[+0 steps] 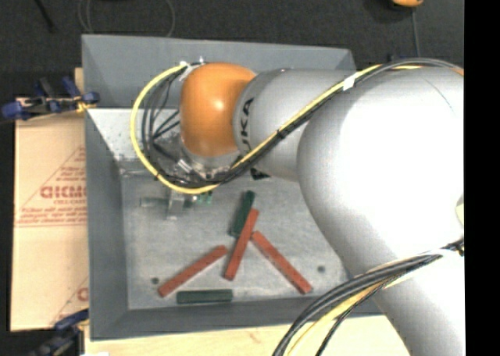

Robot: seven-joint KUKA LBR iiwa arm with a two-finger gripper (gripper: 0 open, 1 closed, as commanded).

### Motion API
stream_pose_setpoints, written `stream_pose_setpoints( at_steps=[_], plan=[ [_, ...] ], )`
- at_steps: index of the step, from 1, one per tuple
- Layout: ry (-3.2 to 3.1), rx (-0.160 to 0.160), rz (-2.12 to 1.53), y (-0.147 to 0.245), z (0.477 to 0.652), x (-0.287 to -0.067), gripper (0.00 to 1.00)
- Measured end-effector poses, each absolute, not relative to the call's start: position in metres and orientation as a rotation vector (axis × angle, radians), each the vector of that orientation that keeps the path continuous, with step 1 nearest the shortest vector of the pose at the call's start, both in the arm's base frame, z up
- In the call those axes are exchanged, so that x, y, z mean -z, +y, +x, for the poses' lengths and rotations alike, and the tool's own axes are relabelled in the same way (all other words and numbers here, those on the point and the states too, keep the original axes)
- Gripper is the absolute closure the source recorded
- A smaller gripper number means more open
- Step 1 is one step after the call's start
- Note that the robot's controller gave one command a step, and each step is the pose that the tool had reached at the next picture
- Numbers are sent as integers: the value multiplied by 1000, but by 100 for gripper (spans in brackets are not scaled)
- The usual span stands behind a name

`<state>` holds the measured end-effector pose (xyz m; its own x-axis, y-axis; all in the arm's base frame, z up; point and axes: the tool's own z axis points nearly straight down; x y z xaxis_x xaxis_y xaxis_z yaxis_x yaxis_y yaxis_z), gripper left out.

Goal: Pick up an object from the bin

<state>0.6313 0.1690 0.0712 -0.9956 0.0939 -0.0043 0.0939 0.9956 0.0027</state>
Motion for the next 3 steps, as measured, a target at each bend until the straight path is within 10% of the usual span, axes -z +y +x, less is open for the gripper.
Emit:
stream_pose_setpoints(
  at_steps=[3],
  plan=[
    [3146,2,149,168,628,-96,100]
  ],
)
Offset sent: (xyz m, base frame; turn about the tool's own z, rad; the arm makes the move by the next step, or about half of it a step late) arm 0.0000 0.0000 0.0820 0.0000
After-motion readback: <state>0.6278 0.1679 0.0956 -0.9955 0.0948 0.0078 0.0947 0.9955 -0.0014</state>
